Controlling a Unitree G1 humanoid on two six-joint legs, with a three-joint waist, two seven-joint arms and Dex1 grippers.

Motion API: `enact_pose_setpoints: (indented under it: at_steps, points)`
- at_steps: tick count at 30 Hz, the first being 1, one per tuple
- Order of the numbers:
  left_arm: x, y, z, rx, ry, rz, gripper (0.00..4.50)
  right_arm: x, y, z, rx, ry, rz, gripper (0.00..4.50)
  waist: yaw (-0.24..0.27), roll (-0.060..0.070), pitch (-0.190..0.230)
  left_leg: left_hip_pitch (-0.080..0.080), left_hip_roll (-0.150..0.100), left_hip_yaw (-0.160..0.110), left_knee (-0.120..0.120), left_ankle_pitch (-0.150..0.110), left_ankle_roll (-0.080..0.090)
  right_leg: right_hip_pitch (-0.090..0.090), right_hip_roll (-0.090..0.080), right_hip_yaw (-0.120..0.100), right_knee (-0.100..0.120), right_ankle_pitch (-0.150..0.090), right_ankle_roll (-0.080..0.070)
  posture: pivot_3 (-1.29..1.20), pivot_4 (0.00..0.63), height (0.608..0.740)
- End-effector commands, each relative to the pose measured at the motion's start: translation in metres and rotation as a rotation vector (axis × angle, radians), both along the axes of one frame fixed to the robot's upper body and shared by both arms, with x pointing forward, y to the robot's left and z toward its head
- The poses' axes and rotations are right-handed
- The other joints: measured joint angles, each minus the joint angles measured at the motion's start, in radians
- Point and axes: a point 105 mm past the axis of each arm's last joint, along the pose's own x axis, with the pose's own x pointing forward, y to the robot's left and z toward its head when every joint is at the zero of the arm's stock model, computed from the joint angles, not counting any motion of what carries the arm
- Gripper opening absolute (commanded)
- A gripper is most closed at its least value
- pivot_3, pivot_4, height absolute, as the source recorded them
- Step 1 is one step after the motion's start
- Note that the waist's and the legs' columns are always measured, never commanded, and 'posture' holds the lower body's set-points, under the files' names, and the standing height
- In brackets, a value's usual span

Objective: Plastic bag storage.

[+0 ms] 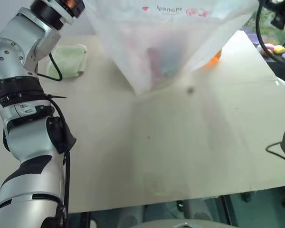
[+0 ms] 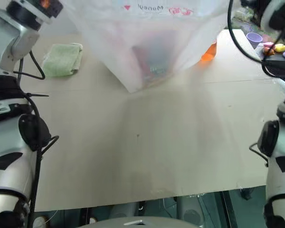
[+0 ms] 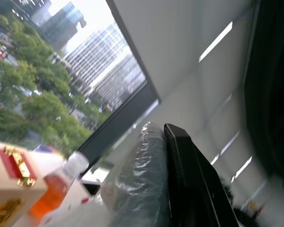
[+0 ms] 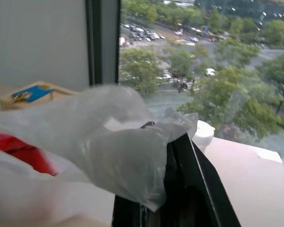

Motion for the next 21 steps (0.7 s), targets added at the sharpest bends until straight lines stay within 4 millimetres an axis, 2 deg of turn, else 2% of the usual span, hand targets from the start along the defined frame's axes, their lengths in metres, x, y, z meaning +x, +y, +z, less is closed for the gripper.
enact_pose_setpoints:
  at_steps: [1,2,3,4,5,8,9,11,12,13,14,15,16,17,21]
  points:
    - [-0.025,-0.016,-0.054,0.241,0.001,0.004,0.17,-0.042,0.022,-0.082,-0.114,0.142,0.049,0.0,-0.002,0.001,-0.001,0.0,0.0,0.0,-0.003,0.0,0.0,0.0,0.0,0.0,-0.001,0.0,0.0,0.0,0.15,0.74]
    - [-0.03,-0.022,-0.086,0.314,0.042,0.008,0.17,-0.055,0.028,-0.126,-0.182,0.228,0.042,0.0,0.0,0.001,-0.001,-0.001,0.0,0.001,-0.002,0.0,0.0,-0.001,0.0,0.0,0.0,0.0,0.0,0.0,0.15,0.74]
    - [-0.036,-0.026,-0.113,0.358,0.089,0.007,0.17,-0.069,0.038,-0.157,-0.201,0.281,0.073,0.0,0.006,0.001,-0.002,-0.001,0.0,0.001,-0.005,0.0,0.0,-0.002,-0.001,0.001,-0.001,0.0,0.0,0.0,0.15,0.74]
    - [-0.04,-0.03,-0.14,0.42,0.118,0.033,0.17,-0.081,0.045,-0.183,-0.215,0.323,0.096,0.0,0.009,0.002,-0.002,0.0,0.0,0.001,-0.005,0.0,0.0,-0.003,-0.001,0.002,0.001,0.0,0.0,0.0,0.15,0.74]
    - [-0.043,-0.032,-0.157,0.44,0.115,0.057,0.17,-0.087,0.048,-0.198,-0.192,0.356,0.091,0.0,0.01,0.003,-0.001,0.0,-0.001,0.003,-0.004,0.0,0.0,-0.004,-0.002,0.003,0.004,0.0,0.0,0.0,0.15,0.74]
    - [-0.05,-0.034,-0.191,0.479,0.132,0.112,0.17,-0.087,0.047,-0.22,-0.138,0.373,0.024,0.0,0.01,-0.002,0.003,0.0,-0.002,0.012,0.012,-0.001,0.001,-0.004,-0.002,0.01,0.007,0.0,0.002,0.0,0.15,0.74]
    - [-0.053,-0.034,-0.197,0.488,0.131,0.109,0.17,-0.085,0.044,-0.224,-0.138,0.364,-0.005,0.0,0.01,-0.004,0.003,0.001,-0.002,0.012,0.014,-0.001,0.007,-0.002,-0.001,0.01,0.005,0.003,0.006,0.0,0.15,0.74]
    - [-0.062,-0.035,-0.207,0.513,0.123,0.089,0.17,-0.08,0.037,-0.228,-0.239,0.299,-0.073,0.0,0.007,-0.005,0.003,0.017,0.002,0.012,0.013,0.001,0.01,0.018,0.003,0.011,-0.005,0.007,0.005,0.0,0.15,0.74]
    - [-0.066,-0.034,-0.208,0.533,0.104,0.089,0.17,-0.084,0.043,-0.23,-0.189,0.313,-0.013,0.0,0.005,-0.003,0.001,0.03,0.003,0.013,0.013,-0.001,0.006,0.029,0.002,0.011,-0.008,0.007,0.006,0.0,0.15,0.74]
    - [-0.071,-0.031,-0.209,0.539,0.079,0.082,0.17,-0.086,0.042,-0.226,-0.151,0.287,-0.008,0.0,0.005,0.001,-0.001,0.034,0.006,0.011,0.012,-0.003,0.005,0.036,0.003,0.007,-0.016,0.007,0.006,0.0,0.15,0.74]
    - [-0.076,-0.028,-0.209,0.533,0.064,0.078,0.0,-0.09,0.041,-0.223,-0.104,0.277,0.01,0.54,0.005,0.001,-0.002,0.033,0.009,0.007,0.01,-0.003,0.005,0.039,0.004,0.002,-0.025,0.007,0.005,0.0,0.15,0.74]
    - [-0.078,-0.021,-0.208,0.522,0.059,0.096,0.28,-0.095,0.04,-0.221,-0.096,0.261,0.032,0.87,0.007,0.002,-0.002,0.031,0.01,0.007,0.006,-0.003,0.005,0.039,0.003,-0.001,-0.03,0.007,0.005,0.0,0.15,0.74]
    - [-0.08,-0.015,-0.208,0.512,0.064,0.114,0.57,-0.098,0.037,-0.22,-0.103,0.249,0.036,1.46,0.009,0.001,-0.002,0.033,0.013,0.008,0.007,-0.003,0.005,0.039,0.0,-0.002,-0.024,0.007,0.005,0.0,0.15,0.74]
    - [-0.082,-0.008,-0.21,0.515,0.072,0.129,0.8,-0.103,0.034,-0.218,-0.095,0.243,0.046,1.82,0.01,0.001,-0.002,0.033,0.012,0.009,0.008,-0.002,0.005,0.038,-0.001,0.0,-0.02,0.007,0.005,0.0,0.15,0.74]
    - [-0.097,0.023,-0.232,0.619,0.122,0.187,2.56,-0.127,0.026,-0.209,-0.071,0.251,0.114,3.64,0.012,0.001,-0.002,0.031,0.006,0.014,0.007,-0.002,0.01,0.03,-0.001,0.002,-0.007,0.003,0.003,0.0,0.15,0.74]
